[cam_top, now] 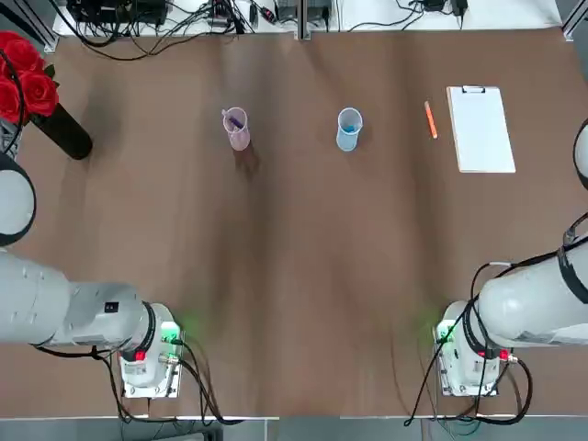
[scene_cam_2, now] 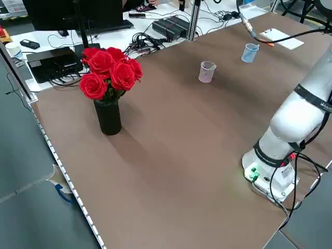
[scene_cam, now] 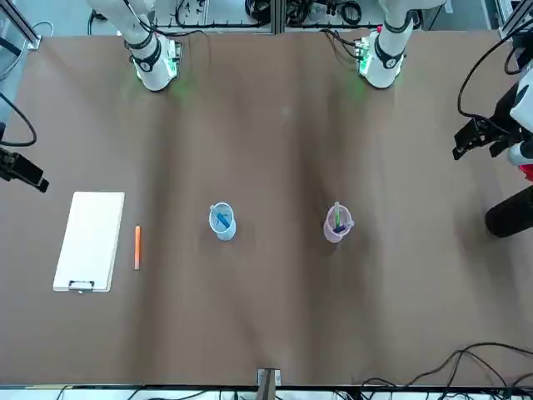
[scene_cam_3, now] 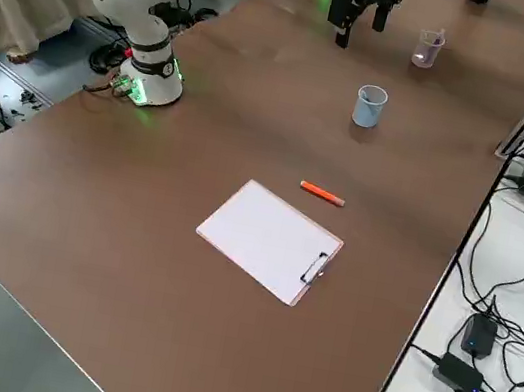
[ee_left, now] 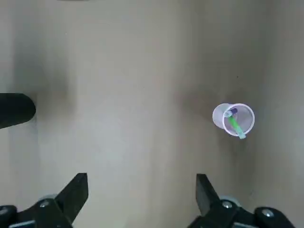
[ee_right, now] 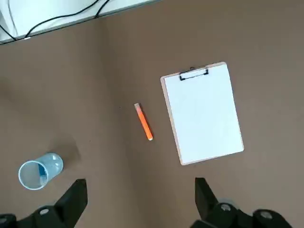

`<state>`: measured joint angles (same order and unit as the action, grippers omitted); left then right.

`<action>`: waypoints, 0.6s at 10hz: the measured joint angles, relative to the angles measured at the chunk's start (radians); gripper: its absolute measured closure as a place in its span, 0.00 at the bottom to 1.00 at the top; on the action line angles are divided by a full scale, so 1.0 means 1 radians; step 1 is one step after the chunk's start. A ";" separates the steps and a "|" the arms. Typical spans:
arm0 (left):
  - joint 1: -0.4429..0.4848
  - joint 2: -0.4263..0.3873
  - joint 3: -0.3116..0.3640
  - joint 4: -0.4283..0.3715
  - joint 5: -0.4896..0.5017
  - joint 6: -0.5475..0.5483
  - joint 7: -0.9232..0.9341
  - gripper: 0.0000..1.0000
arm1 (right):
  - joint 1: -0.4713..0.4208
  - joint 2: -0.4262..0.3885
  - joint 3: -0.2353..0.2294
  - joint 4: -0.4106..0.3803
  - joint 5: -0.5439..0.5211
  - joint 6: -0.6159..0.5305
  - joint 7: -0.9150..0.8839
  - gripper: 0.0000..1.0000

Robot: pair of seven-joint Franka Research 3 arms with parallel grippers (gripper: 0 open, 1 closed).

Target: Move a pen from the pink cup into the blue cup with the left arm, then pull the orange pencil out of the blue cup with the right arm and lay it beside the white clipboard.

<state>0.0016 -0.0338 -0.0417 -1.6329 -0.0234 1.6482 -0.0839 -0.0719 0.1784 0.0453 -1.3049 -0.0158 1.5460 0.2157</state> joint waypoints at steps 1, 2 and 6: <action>-0.021 0.000 0.027 0.000 -0.002 -0.001 0.005 0.00 | 0.000 0.000 0.001 0.000 -0.001 0.000 -0.013 0.00; -0.036 0.000 0.046 -0.001 -0.002 -0.002 0.006 0.00 | 0.000 0.000 0.001 0.000 -0.002 0.000 -0.040 0.00; -0.052 0.000 0.052 -0.001 -0.003 -0.003 0.001 0.00 | -0.001 0.000 0.004 0.000 -0.003 0.000 -0.126 0.00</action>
<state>-0.0508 -0.0337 0.0105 -1.6340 -0.0262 1.6453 -0.0830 -0.0728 0.1784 0.0497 -1.3051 -0.0188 1.5457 0.0900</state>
